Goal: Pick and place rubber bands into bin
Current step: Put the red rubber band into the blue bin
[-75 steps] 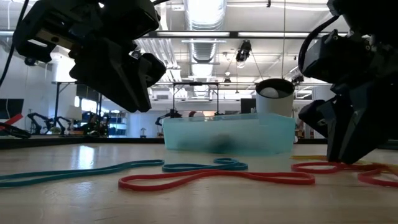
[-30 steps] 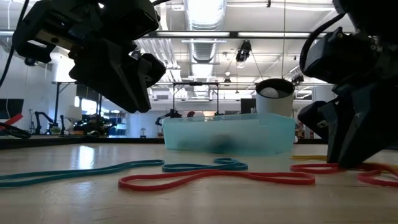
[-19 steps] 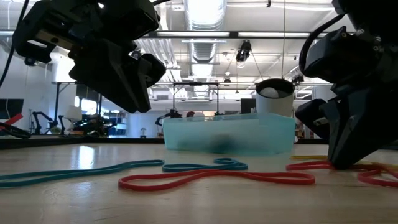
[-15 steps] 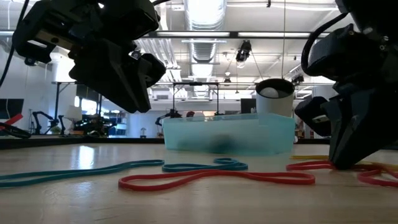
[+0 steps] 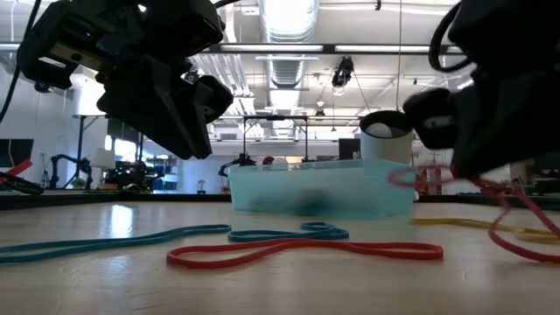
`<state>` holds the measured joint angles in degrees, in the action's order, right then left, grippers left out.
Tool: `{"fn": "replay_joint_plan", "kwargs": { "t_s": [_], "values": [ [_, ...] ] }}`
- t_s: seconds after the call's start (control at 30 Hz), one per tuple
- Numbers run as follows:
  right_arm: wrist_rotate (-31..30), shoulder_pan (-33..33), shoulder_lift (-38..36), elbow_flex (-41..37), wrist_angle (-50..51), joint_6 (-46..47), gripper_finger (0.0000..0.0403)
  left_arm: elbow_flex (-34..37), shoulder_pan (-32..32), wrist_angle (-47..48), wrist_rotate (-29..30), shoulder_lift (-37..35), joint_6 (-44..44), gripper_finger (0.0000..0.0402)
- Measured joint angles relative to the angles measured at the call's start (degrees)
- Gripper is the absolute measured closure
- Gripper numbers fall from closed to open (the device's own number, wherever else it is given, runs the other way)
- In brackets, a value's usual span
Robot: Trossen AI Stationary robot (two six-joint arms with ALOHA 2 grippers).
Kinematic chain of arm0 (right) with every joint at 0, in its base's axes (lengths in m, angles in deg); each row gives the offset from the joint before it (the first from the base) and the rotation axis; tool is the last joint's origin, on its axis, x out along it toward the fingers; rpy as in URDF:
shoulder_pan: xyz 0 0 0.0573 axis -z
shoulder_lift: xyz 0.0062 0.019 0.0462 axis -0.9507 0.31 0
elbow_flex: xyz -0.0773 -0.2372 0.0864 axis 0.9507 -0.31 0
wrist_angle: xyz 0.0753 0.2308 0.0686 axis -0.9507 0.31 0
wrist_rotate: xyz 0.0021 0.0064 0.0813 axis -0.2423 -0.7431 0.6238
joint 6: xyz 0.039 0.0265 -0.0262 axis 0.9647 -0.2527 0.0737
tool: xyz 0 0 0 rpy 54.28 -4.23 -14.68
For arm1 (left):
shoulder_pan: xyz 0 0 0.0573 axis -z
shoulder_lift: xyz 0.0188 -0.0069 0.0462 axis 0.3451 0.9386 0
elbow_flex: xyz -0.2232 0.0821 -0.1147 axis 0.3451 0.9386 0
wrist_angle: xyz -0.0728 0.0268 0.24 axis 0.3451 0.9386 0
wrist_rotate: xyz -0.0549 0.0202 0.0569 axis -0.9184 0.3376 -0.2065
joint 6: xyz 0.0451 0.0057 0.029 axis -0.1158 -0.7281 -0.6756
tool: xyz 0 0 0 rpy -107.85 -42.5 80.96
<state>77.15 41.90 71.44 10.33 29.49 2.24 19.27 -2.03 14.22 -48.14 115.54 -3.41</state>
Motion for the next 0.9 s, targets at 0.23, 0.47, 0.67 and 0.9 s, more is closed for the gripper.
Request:
{"fn": "replay_joint_plan", "kwargs": {
  "t_s": [0.23,0.47,0.67,0.9],
  "values": [
    [-0.1,0.0,-4.8,0.1,-1.6,-7.3,0.0394,0.0,0.0,0.0,0.0,0.0,0.0,0.0317],
    [-1.6,0.1,-10.9,0.1,-1.5,-14.2,0.0394,0.0,0.0,-0.7,0.0,0.0,0.0,0.0317],
    [-1.9,0.1,-17.7,0.1,-1.5,-20.5,0.0394,0.0,0.0,-1.5,0.0,0.0,-0.1,0.0317],
    [-11.0,0.1,-23.9,0.2,-1.5,-23.2,0.0394,0.0,0.0,-1.6,0.0,0.0,-0.1,0.0317]
  ]
}}
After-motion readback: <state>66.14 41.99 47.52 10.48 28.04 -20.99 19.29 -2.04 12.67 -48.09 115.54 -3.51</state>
